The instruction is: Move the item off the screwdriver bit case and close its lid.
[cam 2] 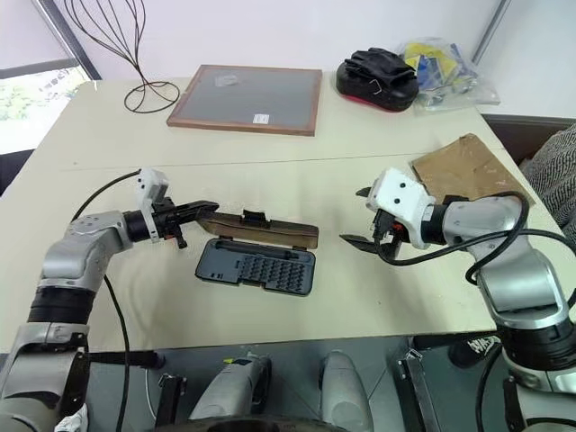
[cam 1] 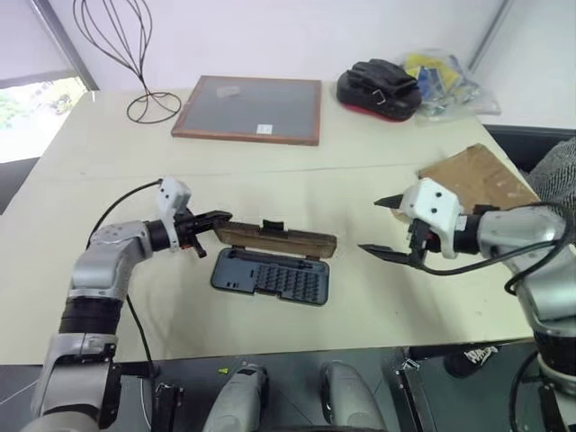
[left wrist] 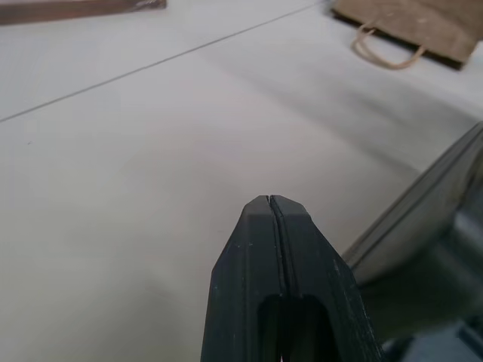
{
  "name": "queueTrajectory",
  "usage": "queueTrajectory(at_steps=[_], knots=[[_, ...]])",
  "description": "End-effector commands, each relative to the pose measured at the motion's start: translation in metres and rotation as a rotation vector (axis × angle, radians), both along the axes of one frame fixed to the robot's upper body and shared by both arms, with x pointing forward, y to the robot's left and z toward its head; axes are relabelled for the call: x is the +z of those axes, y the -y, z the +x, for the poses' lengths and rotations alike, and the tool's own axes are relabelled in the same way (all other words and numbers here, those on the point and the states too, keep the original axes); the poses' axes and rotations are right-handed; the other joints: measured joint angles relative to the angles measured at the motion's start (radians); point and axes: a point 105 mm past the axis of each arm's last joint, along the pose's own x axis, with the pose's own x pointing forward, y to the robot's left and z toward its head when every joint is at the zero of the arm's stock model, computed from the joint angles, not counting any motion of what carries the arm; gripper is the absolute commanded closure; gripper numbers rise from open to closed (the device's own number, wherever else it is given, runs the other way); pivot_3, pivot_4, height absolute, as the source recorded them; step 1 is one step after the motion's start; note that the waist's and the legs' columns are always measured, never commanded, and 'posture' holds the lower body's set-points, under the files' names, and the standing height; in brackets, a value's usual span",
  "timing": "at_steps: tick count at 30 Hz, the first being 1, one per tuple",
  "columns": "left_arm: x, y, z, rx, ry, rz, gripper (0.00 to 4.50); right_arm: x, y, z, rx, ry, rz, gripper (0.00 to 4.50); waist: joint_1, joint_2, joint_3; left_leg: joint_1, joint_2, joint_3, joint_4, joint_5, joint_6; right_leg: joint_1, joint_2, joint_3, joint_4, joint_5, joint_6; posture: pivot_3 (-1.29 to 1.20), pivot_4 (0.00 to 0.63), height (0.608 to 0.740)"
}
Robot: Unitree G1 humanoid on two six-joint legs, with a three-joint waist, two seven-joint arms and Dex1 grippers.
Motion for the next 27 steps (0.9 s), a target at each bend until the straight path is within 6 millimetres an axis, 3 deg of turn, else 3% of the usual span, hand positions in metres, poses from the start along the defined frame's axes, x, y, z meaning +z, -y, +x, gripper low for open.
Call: queueTrajectory(at_steps=[1, 12, 14, 18, 21, 27], knots=[[0.012, 0.001, -0.016, -0.047, 0.017, 0.007, 4.50, 0.008, -0.005, 0.000, -0.008, 0.051, 0.015, 0.03, -0.001, 0.000, 0.000, 0.000, 0.000, 0.000, 0.000, 0.000, 0.000, 0.000, 0.000, 0.000, 0.000, 0.000, 0.000, 0.00, 0.150, 0.734], [-0.001, -0.026, -0.087, -0.136, -0.154, 0.147, 4.50, 0.011, -0.019, 0.010, -0.021, -0.015, 0.132, 0.03, -0.002, 0.000, 0.001, 0.000, 0.001, 0.000, -0.001, 0.000, 0.000, 0.000, 0.000, 0.000, -0.001, -0.001, -0.001, 0.00, 0.150, 0.734], [0.004, -0.030, -0.084, -0.111, -0.140, 0.144, 4.50, 0.014, -0.022, 0.013, -0.025, -0.024, 0.157, 0.03, 0.004, 0.000, 0.001, 0.000, 0.001, 0.000, -0.001, 0.000, 0.000, 0.000, 0.000, 0.000, -0.001, -0.002, -0.003, 0.00, 0.150, 0.734], [0.025, -0.029, -0.056, -0.060, -0.063, 0.109, 4.50, 0.020, -0.033, 0.014, -0.016, -0.086, 0.243, 0.03, 0.017, -0.001, 0.002, 0.000, 0.001, -0.001, 0.000, 0.000, 0.000, 0.001, 0.000, -0.001, -0.001, -0.002, -0.004, 0.00, 0.150, 0.734], [0.042, -0.021, -0.035, -0.080, -0.006, 0.101, 4.50, 0.020, -0.044, 0.007, 0.024, -0.161, 0.290, 0.85, 0.018, -0.001, 0.002, 0.000, 0.000, 0.000, 0.000, 0.000, 0.000, 0.001, 0.000, -0.001, -0.002, 0.000, 0.000, 0.00, 0.150, 0.734], [0.057, 0.012, 0.001, -0.255, 0.050, 0.147, 4.50, 0.005, -0.081, -0.026, 0.146, -0.435, 0.373, 4.05, 0.016, -0.002, 0.002, -0.001, 0.000, 0.000, 0.000, 0.000, 0.000, 0.000, 0.001, -0.002, -0.001, 0.000, 0.000, 0.00, 0.150, 0.734]])
